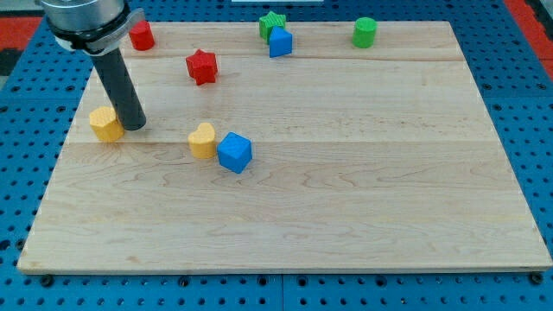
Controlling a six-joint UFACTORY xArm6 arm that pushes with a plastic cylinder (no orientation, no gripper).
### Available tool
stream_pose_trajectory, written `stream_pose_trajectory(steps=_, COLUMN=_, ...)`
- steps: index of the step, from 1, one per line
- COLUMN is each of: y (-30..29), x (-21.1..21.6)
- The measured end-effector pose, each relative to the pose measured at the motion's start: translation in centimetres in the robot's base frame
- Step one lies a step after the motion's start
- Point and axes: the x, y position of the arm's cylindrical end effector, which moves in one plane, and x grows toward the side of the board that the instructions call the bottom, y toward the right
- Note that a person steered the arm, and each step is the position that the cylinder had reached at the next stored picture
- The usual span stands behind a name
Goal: Move the yellow hexagon to the center left of the board
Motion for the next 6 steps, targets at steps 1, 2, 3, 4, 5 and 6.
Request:
stream_pose_trajectory(steps=1, y=-0.5, x=0.1)
stream_pose_trajectory(steps=2, y=-0.6, x=0.1)
stream_pose_trajectory(steps=3, y=-1.9, x=-0.6)
stream_pose_trajectory(steps=4, y=-6.2, x=-3.7)
stream_pose_trajectory(steps=5, y=-0.9, x=-8.5)
stream_pose_trajectory(steps=6, y=1.5, x=-11.1)
